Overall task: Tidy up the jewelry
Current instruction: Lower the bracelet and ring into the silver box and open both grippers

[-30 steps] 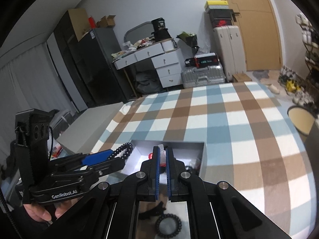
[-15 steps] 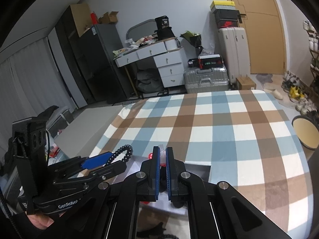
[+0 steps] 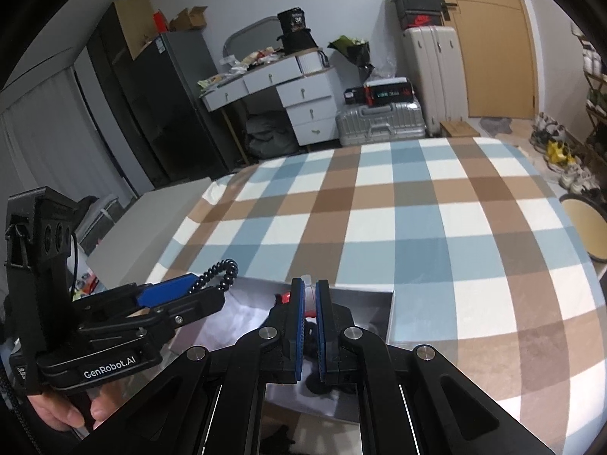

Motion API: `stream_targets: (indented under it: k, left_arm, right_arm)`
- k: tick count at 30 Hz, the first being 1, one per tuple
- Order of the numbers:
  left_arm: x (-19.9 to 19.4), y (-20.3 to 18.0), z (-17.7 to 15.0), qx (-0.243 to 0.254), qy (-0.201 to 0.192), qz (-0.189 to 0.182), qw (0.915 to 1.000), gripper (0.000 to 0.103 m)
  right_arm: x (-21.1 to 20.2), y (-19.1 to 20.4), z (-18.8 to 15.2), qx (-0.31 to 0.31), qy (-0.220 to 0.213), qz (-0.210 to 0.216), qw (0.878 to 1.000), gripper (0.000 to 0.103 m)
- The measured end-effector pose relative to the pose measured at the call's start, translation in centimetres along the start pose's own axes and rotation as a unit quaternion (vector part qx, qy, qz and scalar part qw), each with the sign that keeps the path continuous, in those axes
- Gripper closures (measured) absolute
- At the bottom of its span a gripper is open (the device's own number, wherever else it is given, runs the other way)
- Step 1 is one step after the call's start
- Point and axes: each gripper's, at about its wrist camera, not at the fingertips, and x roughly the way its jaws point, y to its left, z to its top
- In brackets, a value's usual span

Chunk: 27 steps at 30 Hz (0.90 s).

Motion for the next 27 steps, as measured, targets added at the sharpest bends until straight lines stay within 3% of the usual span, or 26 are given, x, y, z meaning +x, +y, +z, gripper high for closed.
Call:
stream_targets:
  k: [17,21,23,25,27]
  left_arm:
    - [1.2,-0.5,-0.8,0.007,0.04,-0.007,0.9992,0.064]
    - [1.1,-0.9,-1.0,0.017,0.044,-0.016,0.9987,0.055]
    - [0.9,-1.0,-1.0,0.021,0.042,-0.014,0.9988,0.044]
    - [0.5,-1.0,-1.1,0.021,0.034,-0.013,0.9991,0.039]
    - [0.3,-0.9,-1.1,0.021,0.029,-0.013,0.9993,0.039]
  right_arm:
    - [1.4,0.0,-0.9,-0.011,0.021,-0.002,1.0,0.095]
    - [1.4,-0.2,-1.0,-0.005,0.019,0.0,1.0,0.095]
    - [1.0,-0.3,-0.9,-0.002,0.012,0.001,1.0,0.094]
    - [0.8,-0.4,-0.9,0.001,0.009,0.002,1.0,0.084]
    - [0.6,-0.5,-1.0,0.004,0.006,0.005,1.0,0.081]
